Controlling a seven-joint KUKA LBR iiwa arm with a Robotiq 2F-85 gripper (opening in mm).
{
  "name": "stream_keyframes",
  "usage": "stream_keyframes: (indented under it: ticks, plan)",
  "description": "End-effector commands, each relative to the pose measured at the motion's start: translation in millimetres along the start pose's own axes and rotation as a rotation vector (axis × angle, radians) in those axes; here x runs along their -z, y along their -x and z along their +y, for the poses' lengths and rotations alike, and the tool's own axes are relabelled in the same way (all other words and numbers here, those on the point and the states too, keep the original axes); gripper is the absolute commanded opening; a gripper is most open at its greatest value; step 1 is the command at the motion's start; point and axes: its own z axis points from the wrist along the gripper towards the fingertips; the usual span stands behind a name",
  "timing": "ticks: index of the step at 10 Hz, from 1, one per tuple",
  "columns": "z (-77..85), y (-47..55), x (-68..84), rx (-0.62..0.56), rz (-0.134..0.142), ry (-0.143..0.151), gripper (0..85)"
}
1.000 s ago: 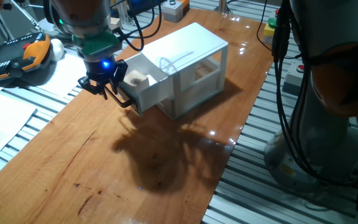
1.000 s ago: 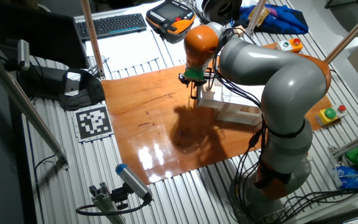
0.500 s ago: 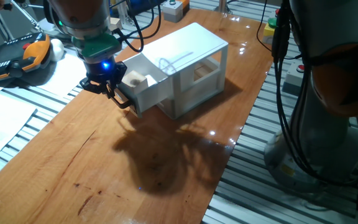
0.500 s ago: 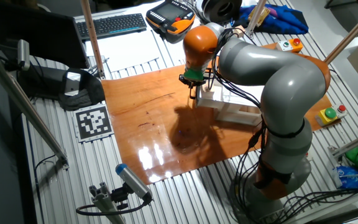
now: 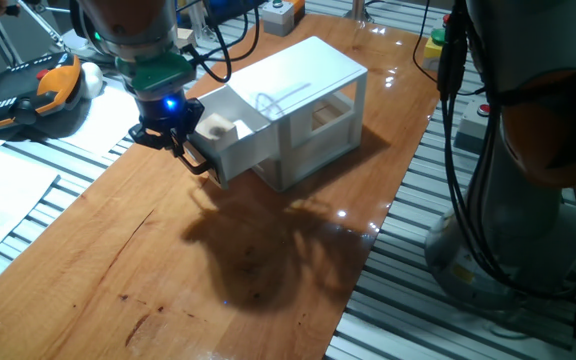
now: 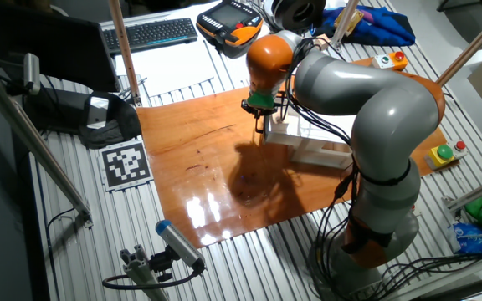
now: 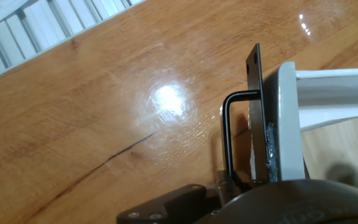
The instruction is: Put things in the drawer
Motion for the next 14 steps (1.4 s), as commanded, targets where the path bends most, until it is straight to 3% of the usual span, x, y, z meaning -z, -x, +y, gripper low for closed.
stream_keyframes:
  ticks: [1,4,8,14]
  plan:
    - [-0.3,0.1,-0.2,-0.007,0.005,-0.001,0.0]
    - [-3.9,1.3,4.6,-0.011,0.039,-0.018,0.0]
    - [-6.1,0.0,8.1,-0.005,0.038,-0.029,0.0]
    - [-16.0,0.6,3.6,0.004,0.035,-0.024,0.0]
